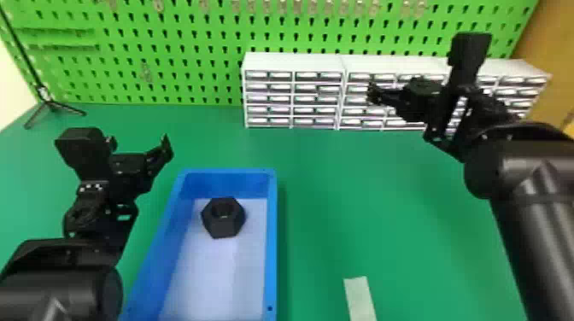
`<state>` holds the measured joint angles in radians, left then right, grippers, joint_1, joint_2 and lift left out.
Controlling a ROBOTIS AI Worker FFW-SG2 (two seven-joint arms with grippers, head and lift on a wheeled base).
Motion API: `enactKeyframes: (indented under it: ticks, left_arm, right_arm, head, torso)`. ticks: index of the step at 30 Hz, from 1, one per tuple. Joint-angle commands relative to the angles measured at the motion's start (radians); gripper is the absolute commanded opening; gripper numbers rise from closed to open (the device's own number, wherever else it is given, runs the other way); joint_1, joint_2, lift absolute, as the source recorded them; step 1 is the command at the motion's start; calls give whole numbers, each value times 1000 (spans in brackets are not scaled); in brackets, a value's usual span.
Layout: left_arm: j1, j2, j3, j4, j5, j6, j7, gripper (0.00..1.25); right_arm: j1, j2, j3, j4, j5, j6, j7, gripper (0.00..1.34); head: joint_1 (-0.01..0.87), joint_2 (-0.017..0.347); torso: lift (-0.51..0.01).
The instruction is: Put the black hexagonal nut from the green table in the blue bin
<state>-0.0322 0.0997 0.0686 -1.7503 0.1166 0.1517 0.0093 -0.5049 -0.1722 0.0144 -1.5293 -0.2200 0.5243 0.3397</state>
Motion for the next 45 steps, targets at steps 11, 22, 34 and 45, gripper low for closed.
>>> enactKeyframes:
  ticks: [11, 22, 34, 45]
  left_arm:
    - [0, 0, 0, 0, 0, 0, 0, 1025]
    - [0, 0, -1, 0, 2, 0, 1, 1025]
    - [2, 0, -1, 0, 3, 0, 1, 1025]
    - [2, -2, -6, 0, 8, 0, 3, 1025]
  right_arm:
    - [98, 30, -25, 28, 39, -159, -186, 1239]
    - [135, 42, -22, 84, 42, -257, -232, 1238]
    - [178, 25, 13, 132, 30, -333, -280, 1239]
    - [190, 20, 16, 146, 39, -331, -283, 1239]
  head:
    - [686, 28]
    - [686, 28]
    - [686, 28]
    - [686, 28]
  torso:
    - [-96]
    - [-96]
    - [-96]
    - [-96]
